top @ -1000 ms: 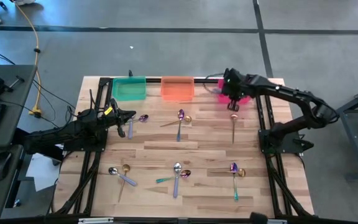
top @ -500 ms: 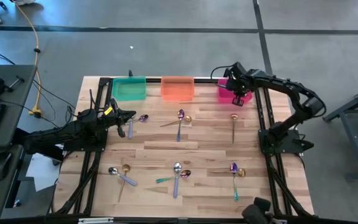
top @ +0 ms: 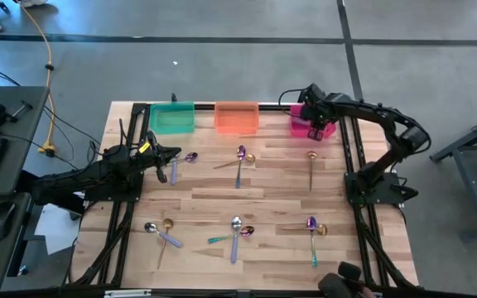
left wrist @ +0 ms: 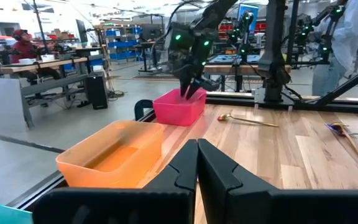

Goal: Sort silverware by color (type)
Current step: Put the blue spoon into the green bin

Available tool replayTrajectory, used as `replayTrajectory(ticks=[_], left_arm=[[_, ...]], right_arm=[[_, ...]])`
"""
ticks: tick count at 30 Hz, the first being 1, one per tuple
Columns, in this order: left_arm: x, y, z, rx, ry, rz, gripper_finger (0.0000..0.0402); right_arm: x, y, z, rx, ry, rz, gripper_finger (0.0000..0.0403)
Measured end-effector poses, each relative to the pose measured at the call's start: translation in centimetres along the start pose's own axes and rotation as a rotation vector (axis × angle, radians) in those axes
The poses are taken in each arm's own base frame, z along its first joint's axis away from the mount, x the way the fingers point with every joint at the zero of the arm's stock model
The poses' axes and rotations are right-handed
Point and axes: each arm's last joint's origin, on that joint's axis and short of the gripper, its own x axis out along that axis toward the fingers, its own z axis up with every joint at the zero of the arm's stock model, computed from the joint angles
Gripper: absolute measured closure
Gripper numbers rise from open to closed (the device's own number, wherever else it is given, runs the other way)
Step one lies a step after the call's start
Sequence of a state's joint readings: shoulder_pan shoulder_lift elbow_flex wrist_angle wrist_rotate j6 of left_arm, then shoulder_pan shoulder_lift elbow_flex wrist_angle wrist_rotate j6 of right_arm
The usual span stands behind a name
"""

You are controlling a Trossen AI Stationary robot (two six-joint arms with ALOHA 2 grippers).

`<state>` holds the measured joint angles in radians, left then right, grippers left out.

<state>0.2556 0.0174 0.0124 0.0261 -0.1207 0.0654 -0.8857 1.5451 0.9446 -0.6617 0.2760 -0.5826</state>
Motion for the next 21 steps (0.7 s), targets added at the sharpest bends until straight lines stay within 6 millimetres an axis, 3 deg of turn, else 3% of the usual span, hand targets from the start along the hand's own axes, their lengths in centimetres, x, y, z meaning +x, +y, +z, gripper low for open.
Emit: replayTrajectory(ticks=[5,10,13,17,21], left_arm=[[0.0,0.1,0.0,-0.004,-0.002,0.018,0.0401],[0.0,0.0,0.0,-0.003,-0.002,0.013,0.0401],[0.0,0.0,0.0,-0.003,-0.002,0.013,0.0401],[0.0,0.0,0.0,-0.011,-0.002,0.013,0.0401],[0.0,0.0,0.0,-0.012,-0.003,0.013,0.0401]], right_arm=[[-4.0,0.0,0.1,0.080,-0.205,0.028,0.0312],[-7.2,0.2,-0.2,0.138,-0.494,0.145,0.0361],[-7.3,1.3,-0.4,0.112,-0.700,0.265,0.0395],[-6.2,3.1,-0.8,0.083,-0.919,0.384,0.0392],[-5.4,5.0,-1.3,0.073,-1.035,0.385,0.0396]])
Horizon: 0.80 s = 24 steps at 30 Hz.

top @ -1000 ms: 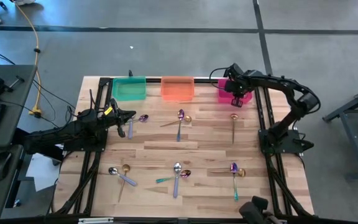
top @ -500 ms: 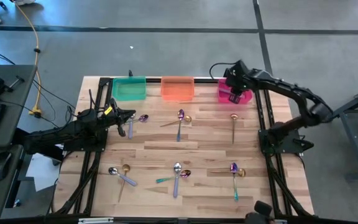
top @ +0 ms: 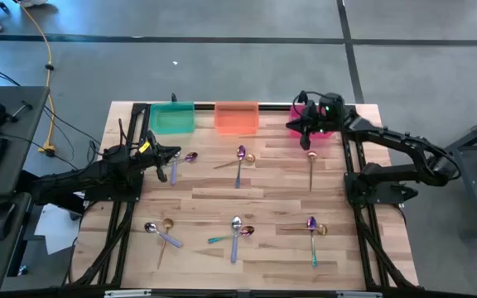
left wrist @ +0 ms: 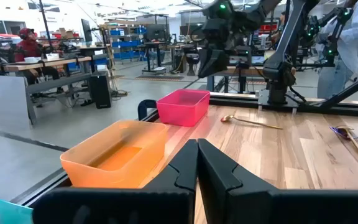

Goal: Sort silverware by color (type)
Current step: Put the blue spoon into the green bin

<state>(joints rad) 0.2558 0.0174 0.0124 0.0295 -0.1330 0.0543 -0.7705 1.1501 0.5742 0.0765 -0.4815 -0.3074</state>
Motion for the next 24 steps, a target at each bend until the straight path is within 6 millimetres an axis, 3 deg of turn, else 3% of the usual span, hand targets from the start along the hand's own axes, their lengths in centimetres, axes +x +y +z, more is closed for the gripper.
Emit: replayTrajectory(ticks=[8,11,24], left_arm=[[0.0,0.0,0.4,-0.020,-0.046,-0.010,0.0401],[0.0,-0.3,0.5,-0.031,-0.050,-0.114,0.0401],[2.0,-2.0,-1.2,-0.057,0.150,-0.288,0.0401]], right_arm=[[0.7,3.0,0.1,-0.040,-0.110,0.086,0.0401],[1.1,4.1,0.5,-0.071,-0.124,0.130,0.0401],[1.8,7.2,1.4,-0.154,-0.156,0.141,0.0401]])
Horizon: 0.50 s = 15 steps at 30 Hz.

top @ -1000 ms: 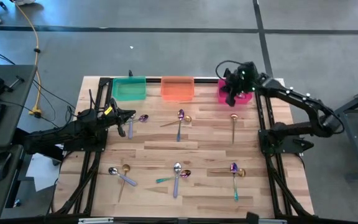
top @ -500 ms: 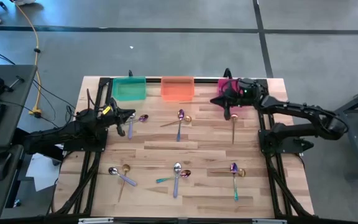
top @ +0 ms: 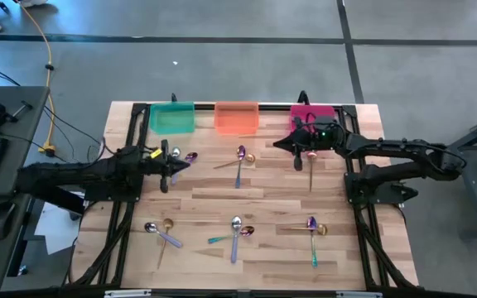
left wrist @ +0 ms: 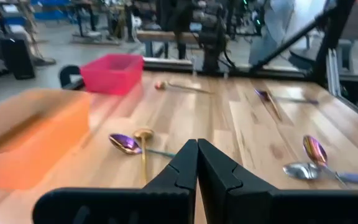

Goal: Sort silverware by color (type)
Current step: Put the blue spoon into the green bin

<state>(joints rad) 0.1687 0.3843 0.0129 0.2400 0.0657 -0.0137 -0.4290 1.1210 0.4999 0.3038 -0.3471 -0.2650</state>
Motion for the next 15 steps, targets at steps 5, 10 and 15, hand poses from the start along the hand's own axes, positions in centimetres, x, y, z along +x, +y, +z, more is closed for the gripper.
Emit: replayTrajectory(ticks=[5,10,15], left_arm=[[1.3,-0.4,0.2,-0.007,0.106,-0.024,0.0401],[3.0,-1.3,1.4,0.002,0.190,-0.076,0.0401],[4.7,-2.4,2.3,0.015,0.341,-0.127,0.0401]], right_arm=[[0.2,0.7,0.2,-0.008,-0.006,0.032,0.0401],[0.3,1.1,0.3,-0.014,-0.008,0.050,0.0401],[0.4,1.5,0.4,-0.018,-0.010,0.062,0.0401]])
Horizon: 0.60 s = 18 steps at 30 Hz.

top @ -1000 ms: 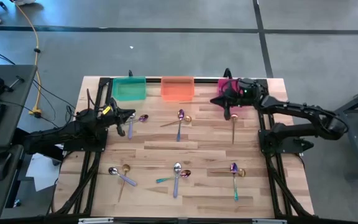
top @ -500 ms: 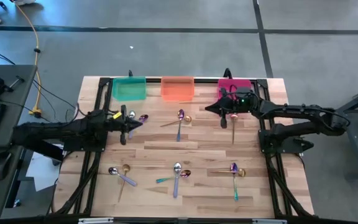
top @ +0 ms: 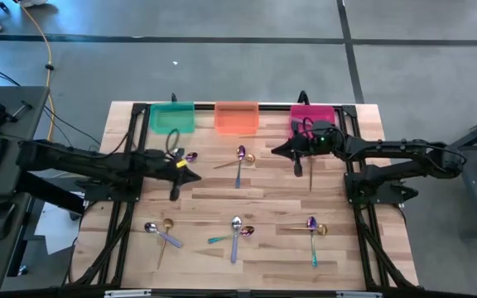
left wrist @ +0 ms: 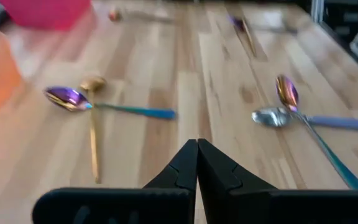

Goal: Sort silverware by color (type)
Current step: Put the blue spoon into the green bin

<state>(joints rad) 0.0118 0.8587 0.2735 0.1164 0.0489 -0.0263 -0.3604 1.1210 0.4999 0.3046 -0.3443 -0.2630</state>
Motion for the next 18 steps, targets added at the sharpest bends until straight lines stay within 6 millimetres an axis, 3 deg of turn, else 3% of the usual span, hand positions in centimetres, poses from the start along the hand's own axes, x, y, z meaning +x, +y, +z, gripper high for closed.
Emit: replayTrajectory(ticks=[9,18], left_arm=[[1.6,-3.2,2.1,0.055,0.275,-0.124,0.0396],[2.0,-8.7,2.0,0.101,0.533,-0.228,0.0338]], right_arm=[[0.0,0.1,0.0,-0.007,0.002,-0.002,0.0401],[0.0,0.1,0.0,-0.007,0.007,-0.003,0.0401]])
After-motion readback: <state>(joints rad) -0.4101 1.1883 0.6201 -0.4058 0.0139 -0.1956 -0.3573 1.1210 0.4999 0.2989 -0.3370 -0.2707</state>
